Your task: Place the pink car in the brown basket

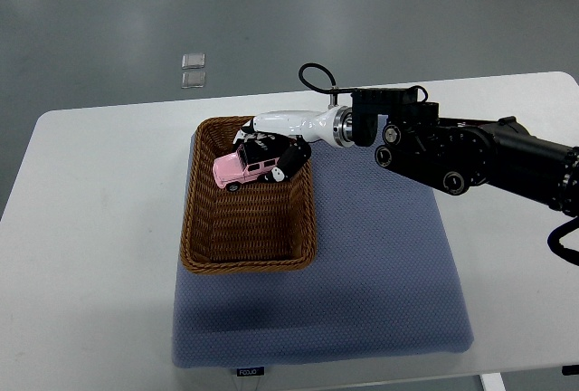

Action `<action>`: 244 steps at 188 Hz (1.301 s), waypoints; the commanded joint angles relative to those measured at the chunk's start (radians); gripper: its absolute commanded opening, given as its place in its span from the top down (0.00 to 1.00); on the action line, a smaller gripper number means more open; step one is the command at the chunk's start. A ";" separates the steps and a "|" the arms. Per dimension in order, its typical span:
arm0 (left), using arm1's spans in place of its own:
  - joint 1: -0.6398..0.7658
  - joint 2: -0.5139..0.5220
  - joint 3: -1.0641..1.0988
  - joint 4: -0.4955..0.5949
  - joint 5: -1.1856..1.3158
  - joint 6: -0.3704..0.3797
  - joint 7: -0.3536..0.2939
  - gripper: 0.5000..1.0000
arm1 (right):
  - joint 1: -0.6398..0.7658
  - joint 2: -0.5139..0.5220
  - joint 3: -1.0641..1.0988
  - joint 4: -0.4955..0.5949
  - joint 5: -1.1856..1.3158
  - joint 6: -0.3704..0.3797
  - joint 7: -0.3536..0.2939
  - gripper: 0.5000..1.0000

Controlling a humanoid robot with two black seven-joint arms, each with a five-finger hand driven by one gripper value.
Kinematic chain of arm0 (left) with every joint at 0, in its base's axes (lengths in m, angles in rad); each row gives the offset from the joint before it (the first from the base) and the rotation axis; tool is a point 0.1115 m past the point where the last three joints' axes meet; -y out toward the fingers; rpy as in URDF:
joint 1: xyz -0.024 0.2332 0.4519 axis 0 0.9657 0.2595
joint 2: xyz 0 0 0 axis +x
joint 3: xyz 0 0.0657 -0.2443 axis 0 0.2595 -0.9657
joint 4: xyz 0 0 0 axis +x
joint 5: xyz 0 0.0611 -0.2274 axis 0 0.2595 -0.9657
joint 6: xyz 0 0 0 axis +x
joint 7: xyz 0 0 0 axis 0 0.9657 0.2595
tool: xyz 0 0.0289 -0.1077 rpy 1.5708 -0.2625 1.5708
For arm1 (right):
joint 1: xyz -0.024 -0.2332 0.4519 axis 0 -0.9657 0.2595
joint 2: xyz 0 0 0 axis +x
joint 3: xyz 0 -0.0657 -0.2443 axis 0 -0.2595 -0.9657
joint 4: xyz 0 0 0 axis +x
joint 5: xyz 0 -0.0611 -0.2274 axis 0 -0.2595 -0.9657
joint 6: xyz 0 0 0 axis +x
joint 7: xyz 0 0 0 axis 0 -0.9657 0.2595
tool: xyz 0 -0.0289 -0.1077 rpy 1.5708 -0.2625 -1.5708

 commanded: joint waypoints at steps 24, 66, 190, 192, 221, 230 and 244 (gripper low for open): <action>0.000 0.000 0.000 0.005 0.000 0.000 0.000 0.00 | -0.038 0.026 -0.001 -0.011 -0.001 -0.014 0.002 0.91; 0.000 0.000 0.000 0.003 0.000 0.000 0.000 0.00 | -0.075 0.029 0.000 -0.019 -0.001 -0.037 0.004 0.39; 0.000 0.000 0.000 0.008 0.000 0.000 0.000 0.00 | -0.279 -0.052 0.526 -0.006 0.288 -0.086 0.091 0.23; 0.000 0.000 0.000 0.006 0.000 0.000 0.000 0.00 | -0.291 -0.051 0.543 -0.006 0.300 -0.086 0.099 0.22; 0.000 0.000 0.000 0.006 0.000 0.000 0.000 0.00 | -0.438 -0.038 0.790 -0.008 0.571 -0.072 0.157 0.20; 0.000 0.000 0.000 0.008 0.000 0.000 0.000 0.00 | -0.472 -0.038 0.830 -0.008 0.659 -0.069 0.157 0.18; 0.000 0.000 0.001 0.008 0.000 0.000 0.000 0.00 | -0.514 -0.040 0.862 -0.009 0.815 -0.044 0.157 0.17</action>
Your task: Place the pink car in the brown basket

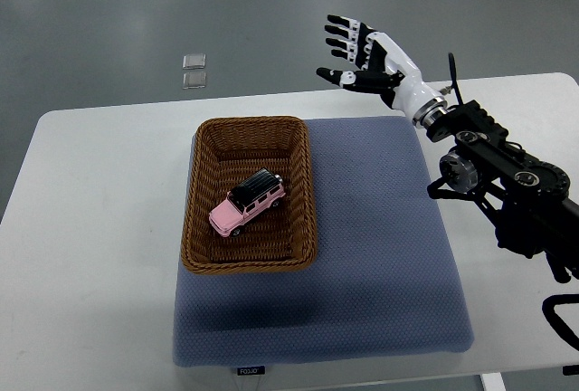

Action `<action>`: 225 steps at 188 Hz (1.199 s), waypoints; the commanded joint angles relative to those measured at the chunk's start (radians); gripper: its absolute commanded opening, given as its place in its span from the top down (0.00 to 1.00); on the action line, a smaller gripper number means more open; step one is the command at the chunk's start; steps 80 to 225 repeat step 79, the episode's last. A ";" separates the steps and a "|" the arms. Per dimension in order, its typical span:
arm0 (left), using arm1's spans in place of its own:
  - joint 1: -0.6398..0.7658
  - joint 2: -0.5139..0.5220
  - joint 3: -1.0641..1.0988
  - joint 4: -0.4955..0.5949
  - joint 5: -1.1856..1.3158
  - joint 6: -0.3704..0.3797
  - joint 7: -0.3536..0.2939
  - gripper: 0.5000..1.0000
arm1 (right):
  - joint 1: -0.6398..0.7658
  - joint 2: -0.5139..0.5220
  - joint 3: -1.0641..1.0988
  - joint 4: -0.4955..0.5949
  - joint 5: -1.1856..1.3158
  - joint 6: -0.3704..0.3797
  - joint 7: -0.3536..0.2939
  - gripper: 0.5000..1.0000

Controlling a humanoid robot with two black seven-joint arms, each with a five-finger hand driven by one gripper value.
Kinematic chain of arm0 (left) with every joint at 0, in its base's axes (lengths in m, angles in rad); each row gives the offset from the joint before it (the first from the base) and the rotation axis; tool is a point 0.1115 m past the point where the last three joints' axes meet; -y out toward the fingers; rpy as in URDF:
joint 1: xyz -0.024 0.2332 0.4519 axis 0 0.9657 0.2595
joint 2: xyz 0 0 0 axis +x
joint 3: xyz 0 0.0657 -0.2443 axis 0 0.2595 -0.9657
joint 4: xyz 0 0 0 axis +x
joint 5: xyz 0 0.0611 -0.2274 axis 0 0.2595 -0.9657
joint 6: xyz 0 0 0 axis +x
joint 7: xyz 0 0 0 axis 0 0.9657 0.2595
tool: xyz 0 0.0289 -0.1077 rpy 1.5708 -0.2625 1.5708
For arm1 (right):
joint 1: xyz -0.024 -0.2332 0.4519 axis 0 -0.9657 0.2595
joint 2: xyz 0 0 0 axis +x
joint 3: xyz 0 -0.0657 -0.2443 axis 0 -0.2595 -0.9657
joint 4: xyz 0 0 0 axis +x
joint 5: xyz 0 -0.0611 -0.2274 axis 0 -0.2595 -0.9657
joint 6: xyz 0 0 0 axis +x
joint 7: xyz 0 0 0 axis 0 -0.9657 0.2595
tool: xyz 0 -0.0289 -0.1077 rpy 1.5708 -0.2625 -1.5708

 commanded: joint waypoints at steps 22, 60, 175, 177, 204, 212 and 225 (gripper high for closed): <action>0.000 0.000 0.003 0.000 0.001 0.000 0.000 0.00 | -0.099 -0.005 0.065 -0.024 0.411 0.089 0.003 0.17; 0.000 0.000 0.003 -0.001 0.001 0.000 0.000 0.00 | -0.134 -0.002 0.065 -0.081 0.473 0.142 0.005 0.17; 0.000 0.000 0.003 -0.001 0.000 0.000 0.000 0.00 | -0.137 -0.005 0.066 -0.093 0.474 0.143 0.005 0.17; 0.000 0.000 0.003 -0.001 0.000 0.000 0.000 0.00 | -0.137 -0.005 0.066 -0.093 0.474 0.143 0.005 0.17; 0.000 0.000 0.003 -0.001 0.000 0.000 0.000 0.00 | -0.137 -0.005 0.066 -0.093 0.474 0.143 0.005 0.17; 0.000 0.000 0.003 -0.001 0.000 0.000 0.000 0.00 | -0.137 -0.005 0.066 -0.093 0.474 0.143 0.005 0.17; 0.000 0.000 0.003 -0.001 0.000 0.000 0.000 0.00 | -0.137 -0.005 0.066 -0.093 0.474 0.143 0.005 0.17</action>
